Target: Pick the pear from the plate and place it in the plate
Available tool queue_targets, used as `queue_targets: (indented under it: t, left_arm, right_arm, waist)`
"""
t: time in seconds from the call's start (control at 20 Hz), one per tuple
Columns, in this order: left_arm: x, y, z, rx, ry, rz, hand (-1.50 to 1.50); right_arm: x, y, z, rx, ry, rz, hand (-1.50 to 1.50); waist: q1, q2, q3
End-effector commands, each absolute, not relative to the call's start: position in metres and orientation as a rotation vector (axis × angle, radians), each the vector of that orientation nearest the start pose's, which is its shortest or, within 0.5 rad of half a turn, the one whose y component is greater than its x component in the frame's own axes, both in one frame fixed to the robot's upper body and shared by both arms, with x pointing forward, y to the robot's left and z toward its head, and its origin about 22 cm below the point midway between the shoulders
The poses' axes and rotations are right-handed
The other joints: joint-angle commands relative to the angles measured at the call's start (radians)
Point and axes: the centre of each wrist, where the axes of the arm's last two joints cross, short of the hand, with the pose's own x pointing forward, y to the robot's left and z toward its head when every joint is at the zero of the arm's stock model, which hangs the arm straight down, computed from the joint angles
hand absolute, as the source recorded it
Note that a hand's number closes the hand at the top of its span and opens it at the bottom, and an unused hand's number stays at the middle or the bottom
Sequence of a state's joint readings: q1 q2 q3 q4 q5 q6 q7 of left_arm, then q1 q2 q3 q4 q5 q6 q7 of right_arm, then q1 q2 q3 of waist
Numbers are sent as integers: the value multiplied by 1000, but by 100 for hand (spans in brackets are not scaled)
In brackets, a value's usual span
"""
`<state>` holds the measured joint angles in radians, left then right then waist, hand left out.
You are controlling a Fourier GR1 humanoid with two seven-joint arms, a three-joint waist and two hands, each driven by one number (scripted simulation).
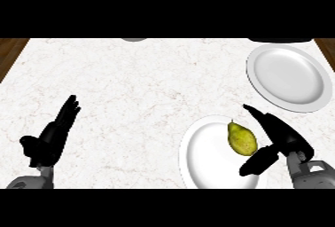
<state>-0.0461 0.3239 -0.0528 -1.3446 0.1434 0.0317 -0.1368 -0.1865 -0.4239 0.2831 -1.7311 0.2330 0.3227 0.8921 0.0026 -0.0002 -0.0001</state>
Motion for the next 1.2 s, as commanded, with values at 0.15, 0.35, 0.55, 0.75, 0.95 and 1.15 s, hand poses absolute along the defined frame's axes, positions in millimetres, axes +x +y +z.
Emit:
queue_targets:
  t: [0.15, 0.35, 0.55, 0.75, 0.95, 1.15]
  left_arm:
    - [261, 297, -20, 161, -1522, -153, 0]
    - [254, 300, -13, 161, -1523, -133, 0]
    - [248, 303, -24, 154, -1518, -142, 0]
    - [254, 301, -15, 151, -1529, -134, 0]
    - [255, 291, -21, 165, -1527, -133, 0]
    - [249, 303, -27, 125, -1499, -153, 0]
  right_arm:
    - [263, -197, 49, -505, -781, 923, -150]
    - [267, -237, 49, -527, -756, 915, -150]
    - [284, -218, 45, -484, -777, 896, -150]
    - [284, -221, 18, -417, -805, 981, 150]
    - [287, -220, 21, -413, -852, 972, 150]
    - [282, -227, 16, -441, -914, 979, 150]
  waist:
    - [-1, 1, 0]
    - [-2, 0, 0]
    - [-1, 0, 0]
    - [2, 1, 0]
    - [1, 0, 0]
    - [0, 0, 0]
